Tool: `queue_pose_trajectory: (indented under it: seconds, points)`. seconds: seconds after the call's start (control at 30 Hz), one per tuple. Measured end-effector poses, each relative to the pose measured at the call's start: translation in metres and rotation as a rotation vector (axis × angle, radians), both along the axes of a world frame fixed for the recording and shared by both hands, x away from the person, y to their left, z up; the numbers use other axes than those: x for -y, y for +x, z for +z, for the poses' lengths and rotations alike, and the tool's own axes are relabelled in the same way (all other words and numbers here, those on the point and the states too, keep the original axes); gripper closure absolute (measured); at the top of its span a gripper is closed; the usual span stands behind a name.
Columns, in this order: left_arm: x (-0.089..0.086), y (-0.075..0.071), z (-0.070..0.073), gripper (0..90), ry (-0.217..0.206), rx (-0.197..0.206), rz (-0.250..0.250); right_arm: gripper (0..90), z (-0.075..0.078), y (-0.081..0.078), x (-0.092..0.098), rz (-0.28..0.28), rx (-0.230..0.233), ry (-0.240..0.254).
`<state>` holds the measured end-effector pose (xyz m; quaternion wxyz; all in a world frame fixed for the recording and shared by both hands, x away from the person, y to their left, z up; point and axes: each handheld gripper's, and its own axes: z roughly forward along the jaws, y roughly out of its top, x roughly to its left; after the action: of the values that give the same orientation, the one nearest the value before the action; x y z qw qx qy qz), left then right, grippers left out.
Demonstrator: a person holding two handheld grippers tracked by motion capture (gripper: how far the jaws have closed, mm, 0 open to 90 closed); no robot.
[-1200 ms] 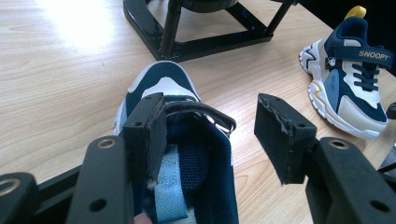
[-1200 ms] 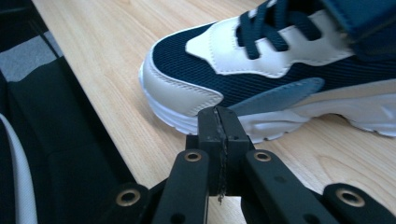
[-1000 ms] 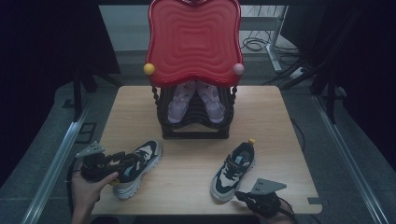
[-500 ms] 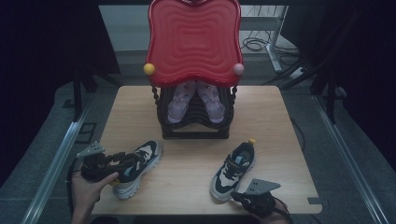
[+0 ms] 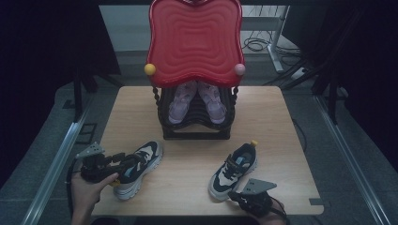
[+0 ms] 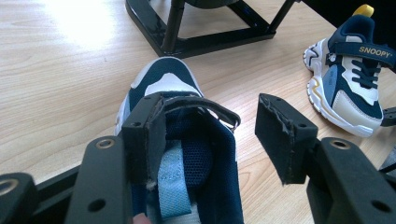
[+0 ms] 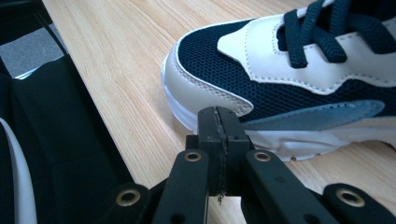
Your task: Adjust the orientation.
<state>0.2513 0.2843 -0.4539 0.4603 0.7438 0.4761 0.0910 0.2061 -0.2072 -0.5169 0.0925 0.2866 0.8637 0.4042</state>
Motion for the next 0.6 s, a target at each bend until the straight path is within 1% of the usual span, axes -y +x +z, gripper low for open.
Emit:
queue_pose_trajectory:
  seconds: [0.2, 0.47, 0.6]
  points:
    - [-0.001, 0.001, -0.001, 43.3, 0.001, -0.002, 0.002, 90.0, 0.001, 0.004, -0.009, 0.001, 0.007, -0.004]
    - [-0.002, 0.000, 0.000, 43.2, -0.001, 0.000, 0.005, 90.0, 0.001, 0.008, -0.024, -0.015, 0.012, -0.017]
    - [-0.004, 0.000, 0.000, 43.2, -0.005, 0.003, 0.011, 90.0, 0.001, 0.010, -0.031, -0.013, 0.015, -0.015]
